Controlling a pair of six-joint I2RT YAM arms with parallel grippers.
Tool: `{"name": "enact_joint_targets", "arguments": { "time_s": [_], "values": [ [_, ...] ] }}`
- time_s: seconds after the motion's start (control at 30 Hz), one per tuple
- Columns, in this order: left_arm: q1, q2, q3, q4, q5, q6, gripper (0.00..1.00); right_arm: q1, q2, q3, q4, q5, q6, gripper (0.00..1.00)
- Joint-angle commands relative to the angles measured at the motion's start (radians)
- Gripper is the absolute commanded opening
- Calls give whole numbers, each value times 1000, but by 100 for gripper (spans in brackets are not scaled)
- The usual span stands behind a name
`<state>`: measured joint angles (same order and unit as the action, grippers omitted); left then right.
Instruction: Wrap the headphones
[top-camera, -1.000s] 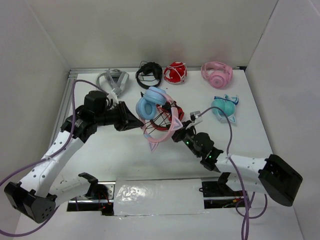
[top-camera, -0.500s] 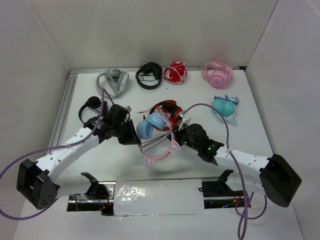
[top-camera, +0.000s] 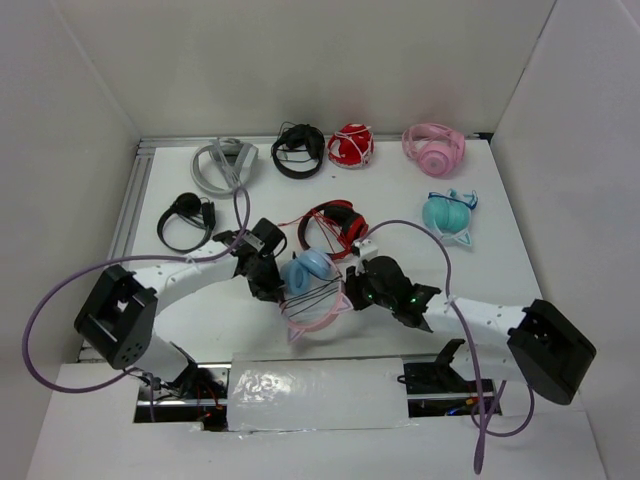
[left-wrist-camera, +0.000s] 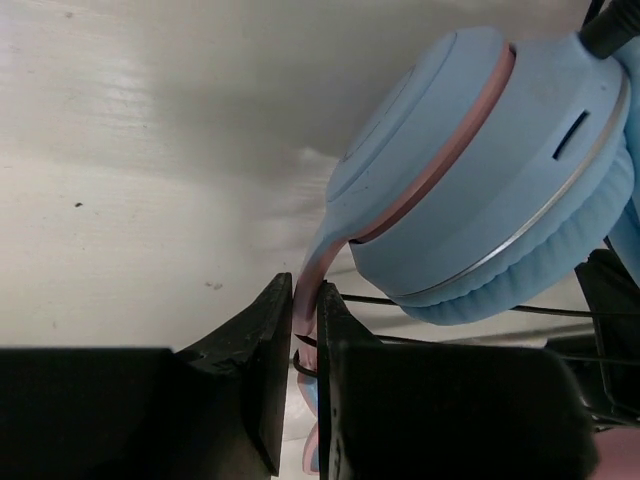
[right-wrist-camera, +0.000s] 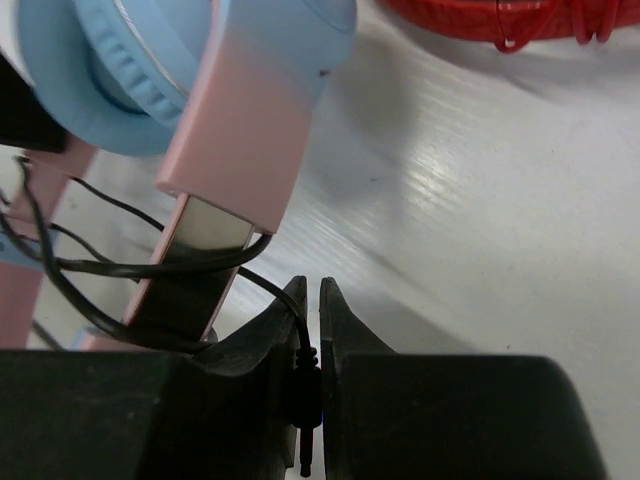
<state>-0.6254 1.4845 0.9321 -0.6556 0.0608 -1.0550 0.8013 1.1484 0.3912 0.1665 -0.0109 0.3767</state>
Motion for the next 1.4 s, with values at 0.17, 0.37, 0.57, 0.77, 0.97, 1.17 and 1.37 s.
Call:
{"name": "enact_joint_targets", "arguments": {
  "time_s": [0.17, 0.37, 0.57, 0.77, 0.97, 1.17, 1.37],
  "values": [
    [82, -114, -1, -216, -260, -34, 0, 25, 189, 159, -76, 175, -68, 1],
    [165, -216, -39, -240, -389, -11, 0, 56, 396, 371, -128, 120, -156, 1],
    [237, -283, -79, -196, -428, 21, 0, 67, 543, 534, -255, 212, -220, 2],
    [337, -336, -150, -89, -346, 84, 0, 68, 594, 597, -254, 218, -246, 5],
    [365, -245, -127, -162, -374, 6, 0, 68, 698, 669, -246, 215, -251, 6],
    [346, -86, -59, -246, -407, -68, 0, 68, 740, 704, -236, 282, -217, 8],
    [308, -6, -39, -288, -434, -123, 0, 68, 717, 686, -252, 296, -176, 18]
  ]
}}
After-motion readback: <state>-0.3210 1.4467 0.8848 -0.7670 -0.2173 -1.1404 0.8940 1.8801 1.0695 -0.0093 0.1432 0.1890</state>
